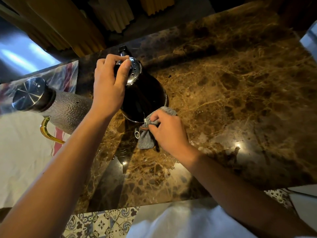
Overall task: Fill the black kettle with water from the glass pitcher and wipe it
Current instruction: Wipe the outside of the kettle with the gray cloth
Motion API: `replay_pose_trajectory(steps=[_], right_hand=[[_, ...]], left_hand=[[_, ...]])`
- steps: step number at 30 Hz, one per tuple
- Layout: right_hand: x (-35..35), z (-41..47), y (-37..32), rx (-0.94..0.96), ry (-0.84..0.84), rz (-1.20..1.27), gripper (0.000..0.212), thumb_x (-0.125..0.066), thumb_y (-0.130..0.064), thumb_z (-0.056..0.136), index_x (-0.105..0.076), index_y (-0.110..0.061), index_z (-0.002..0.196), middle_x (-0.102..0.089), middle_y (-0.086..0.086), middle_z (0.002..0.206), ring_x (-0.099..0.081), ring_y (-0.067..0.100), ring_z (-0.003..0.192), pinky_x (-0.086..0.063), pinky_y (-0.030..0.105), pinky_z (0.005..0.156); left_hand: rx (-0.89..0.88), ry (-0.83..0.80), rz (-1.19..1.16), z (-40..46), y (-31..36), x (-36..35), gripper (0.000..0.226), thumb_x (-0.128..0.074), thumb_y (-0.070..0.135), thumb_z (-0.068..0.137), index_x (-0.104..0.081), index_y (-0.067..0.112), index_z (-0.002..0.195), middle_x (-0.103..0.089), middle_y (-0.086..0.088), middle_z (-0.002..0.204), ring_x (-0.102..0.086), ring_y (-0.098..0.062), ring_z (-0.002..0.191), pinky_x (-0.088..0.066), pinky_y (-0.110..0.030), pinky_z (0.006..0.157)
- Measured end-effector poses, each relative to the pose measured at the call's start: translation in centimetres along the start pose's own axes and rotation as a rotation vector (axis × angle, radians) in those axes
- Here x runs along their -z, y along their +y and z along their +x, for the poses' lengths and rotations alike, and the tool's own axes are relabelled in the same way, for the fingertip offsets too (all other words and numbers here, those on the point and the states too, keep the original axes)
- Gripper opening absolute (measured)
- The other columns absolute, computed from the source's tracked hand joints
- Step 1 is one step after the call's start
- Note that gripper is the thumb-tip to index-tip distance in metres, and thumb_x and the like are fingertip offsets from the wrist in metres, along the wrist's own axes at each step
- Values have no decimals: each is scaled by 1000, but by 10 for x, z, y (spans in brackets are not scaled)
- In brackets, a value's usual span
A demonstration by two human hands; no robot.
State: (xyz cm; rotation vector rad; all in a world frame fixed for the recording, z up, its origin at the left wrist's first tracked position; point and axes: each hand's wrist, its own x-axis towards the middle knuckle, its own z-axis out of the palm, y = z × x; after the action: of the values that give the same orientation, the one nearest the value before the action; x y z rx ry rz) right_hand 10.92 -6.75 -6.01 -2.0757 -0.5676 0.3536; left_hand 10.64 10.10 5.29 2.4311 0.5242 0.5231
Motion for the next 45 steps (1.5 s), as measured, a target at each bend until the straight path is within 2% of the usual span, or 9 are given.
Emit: replay_pose_trajectory(steps=[8,13,18,24,29,33,37,41,45], right_hand=[[25,17,15,-4,23,-8,25,-68,-6,92,-52,-21,103,-54,-4,99,-58,20,81,-58,48,76],[49,55,21,-1,32,-39,28,-63,-3,95,-63,-20,117,-61,-4,105,-59,18,87,-49,35,75],[64,96,11,26,-112,-65,31,-59,-15,101,-73,-26,127,-73,-4,128,-64,17,120,-49,31,100],[70,123,-1,-90,-350,203,36,-47,-5,104,-76,-17,122,-72,-13,97,-65,-14,78,-42,1,64],[67,106,13,-60,-234,123,27,-63,-7,96,-74,-24,114,-71,-4,113,-67,14,106,-56,33,93],[62,64,28,-134,-94,244,20,-72,-5,91,-66,-24,92,-63,-8,78,-68,18,71,-62,55,77],[54,21,28,-199,-43,388,22,-75,-9,91,-62,-26,89,-71,8,81,-75,27,72,-63,55,70],[34,-13,22,-175,-46,231,16,-70,-26,96,-55,-31,95,-64,0,83,-68,22,73,-60,49,70],[38,14,5,-169,126,220,17,-50,-32,104,-60,-33,118,-62,-7,111,-62,14,98,-56,45,89]], left_hand=[[-45,1,18,-7,1,4,35,-43,41,110,-59,14,125,-55,0,115,-48,-8,104,-34,-7,80],[-72,-27,-8,-13,0,7,35,-44,40,109,-60,13,124,-57,0,116,-51,-8,107,-39,-16,85],[-122,-74,-70,-18,-6,10,35,-46,38,109,-63,13,127,-59,4,117,-55,-9,110,-43,-22,91],[-149,-77,-156,-22,-11,9,32,-41,33,110,-63,17,128,-59,3,122,-56,-5,113,-44,-20,96],[-164,-46,-152,-23,-10,7,33,-37,27,112,-64,14,127,-56,14,116,-54,4,109,-40,-12,94],[-165,-34,-151,-22,-12,5,33,-36,25,113,-64,14,127,-58,4,119,-55,3,109,-40,-12,94],[-158,-26,-165,-23,-11,3,33,-35,26,113,-63,16,126,-59,0,121,-55,4,110,-40,-12,95],[-159,-20,-168,-22,-12,4,31,-35,25,113,-63,18,125,-61,-2,121,-56,0,110,-41,-14,95],[-113,-73,-204,-21,-11,8,39,-32,38,110,-63,20,124,-61,-9,125,-55,-1,111,-42,-15,95]])
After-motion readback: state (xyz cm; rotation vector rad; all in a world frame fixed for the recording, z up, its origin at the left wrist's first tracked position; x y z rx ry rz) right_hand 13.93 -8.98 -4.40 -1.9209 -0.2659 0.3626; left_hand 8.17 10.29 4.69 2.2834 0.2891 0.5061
